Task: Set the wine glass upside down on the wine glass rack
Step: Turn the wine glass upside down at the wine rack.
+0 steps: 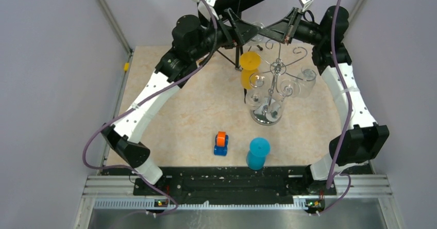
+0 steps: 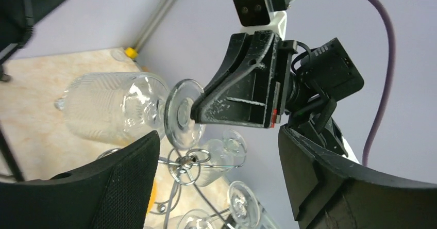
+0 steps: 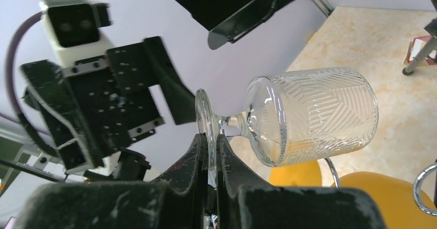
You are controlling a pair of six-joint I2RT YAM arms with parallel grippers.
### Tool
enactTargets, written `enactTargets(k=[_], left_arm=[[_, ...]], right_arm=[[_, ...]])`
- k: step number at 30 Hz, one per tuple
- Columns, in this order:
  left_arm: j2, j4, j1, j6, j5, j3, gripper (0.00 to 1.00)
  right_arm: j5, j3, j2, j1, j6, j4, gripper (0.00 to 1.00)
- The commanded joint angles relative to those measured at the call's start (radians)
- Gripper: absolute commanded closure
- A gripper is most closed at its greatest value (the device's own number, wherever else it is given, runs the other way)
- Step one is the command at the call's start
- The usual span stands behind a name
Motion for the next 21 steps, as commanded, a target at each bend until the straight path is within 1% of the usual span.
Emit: enactTargets(k=[1,4,10,17,21], left_arm=[[-0.134,-0.017,-0.004,0.128,-0.139,-0.053,0.12],[-0.173,-0.064,-0.003,0.189,-0.199,-0.087,0.12],[-0.236,-0.16,-0.003,0.275,-0.249,-0.142,0.12],[-0.294,-0.172,-0.003,0.273,-0.266,-0.227,0.13],[-0.303,-0.177,-0.003,0.264,-0.262,-0.247,0.13]], right_arm=[[0.037,0.069,0.012,0.007,-0.061,-0.009,1.0],[0.062,0.089,0.028,0.007,-0.088,-0.075,1.0],[0.124,0.122,0.063,0.007,-0.133,-0.191,1.0],[0.137,0.126,0.103,0.007,-0.148,-0.236,1.0],[0.133,0.126,0.121,0.007,-0.171,-0.283,1.0]])
